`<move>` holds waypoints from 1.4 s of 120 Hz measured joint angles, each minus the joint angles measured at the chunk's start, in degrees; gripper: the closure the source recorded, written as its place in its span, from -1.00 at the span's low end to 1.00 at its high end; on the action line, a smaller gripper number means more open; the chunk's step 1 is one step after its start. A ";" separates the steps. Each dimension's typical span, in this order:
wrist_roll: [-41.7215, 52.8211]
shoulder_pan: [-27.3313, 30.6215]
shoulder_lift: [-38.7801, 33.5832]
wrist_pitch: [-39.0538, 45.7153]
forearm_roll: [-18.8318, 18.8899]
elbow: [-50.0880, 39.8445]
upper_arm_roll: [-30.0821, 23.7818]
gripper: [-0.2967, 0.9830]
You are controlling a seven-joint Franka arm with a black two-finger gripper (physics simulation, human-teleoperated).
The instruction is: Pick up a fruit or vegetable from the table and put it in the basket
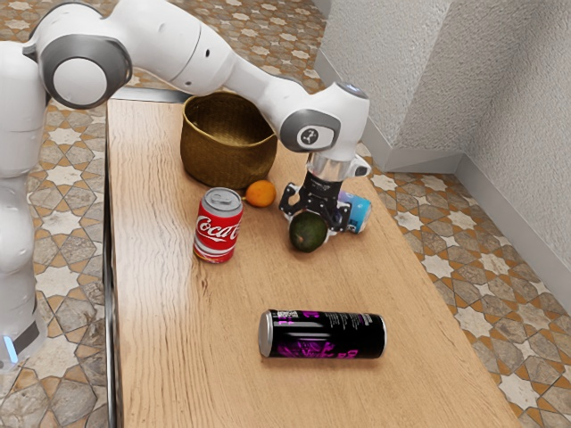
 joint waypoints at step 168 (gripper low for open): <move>13.86 9.38 -9.79 -17.99 2.66 8.94 27.00 -0.13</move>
